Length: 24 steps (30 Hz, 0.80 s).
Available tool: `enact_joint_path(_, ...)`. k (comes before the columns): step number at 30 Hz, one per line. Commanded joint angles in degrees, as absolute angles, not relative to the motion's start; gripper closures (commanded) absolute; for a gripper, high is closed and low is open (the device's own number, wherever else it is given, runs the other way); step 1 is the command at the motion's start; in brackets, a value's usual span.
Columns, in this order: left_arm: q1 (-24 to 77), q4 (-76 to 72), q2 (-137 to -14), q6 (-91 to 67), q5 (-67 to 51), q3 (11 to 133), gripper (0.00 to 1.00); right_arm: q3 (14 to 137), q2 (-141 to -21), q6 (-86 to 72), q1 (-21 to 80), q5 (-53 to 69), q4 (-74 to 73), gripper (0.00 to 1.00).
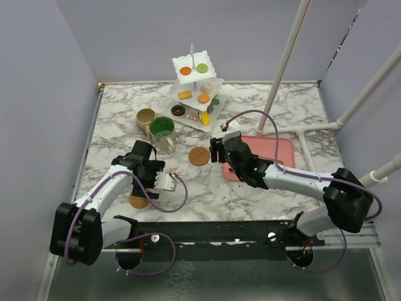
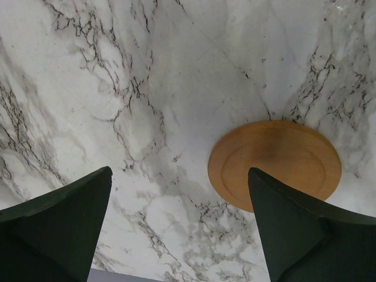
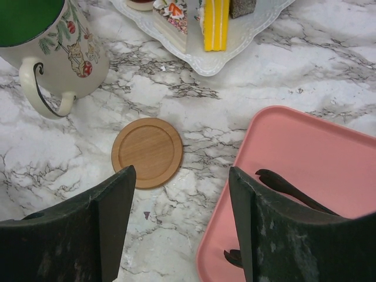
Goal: Serve the afternoon tea
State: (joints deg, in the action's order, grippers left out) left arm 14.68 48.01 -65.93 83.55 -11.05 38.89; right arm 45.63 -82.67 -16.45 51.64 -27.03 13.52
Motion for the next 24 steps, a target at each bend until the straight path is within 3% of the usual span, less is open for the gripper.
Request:
enact_joint_path(1,17.0,39.7,-67.8,88.3,-6.5,36.1,0.01,47.3,-80.1,-18.1,51.5,-30.4,12.1,0.3)
enact_joint_path(12,26.0,35.2,-71.8,91.0,-5.6,34.1,0.01,46.9,-78.8,-18.1,48.3,-30.8,12.1,0.27)
enact_joint_path(24,39.9,28.7,-90.4,80.4,-2.2,49.5,0.01,43.5,-76.1,-19.2,43.0,-29.3,11.8,0.27)
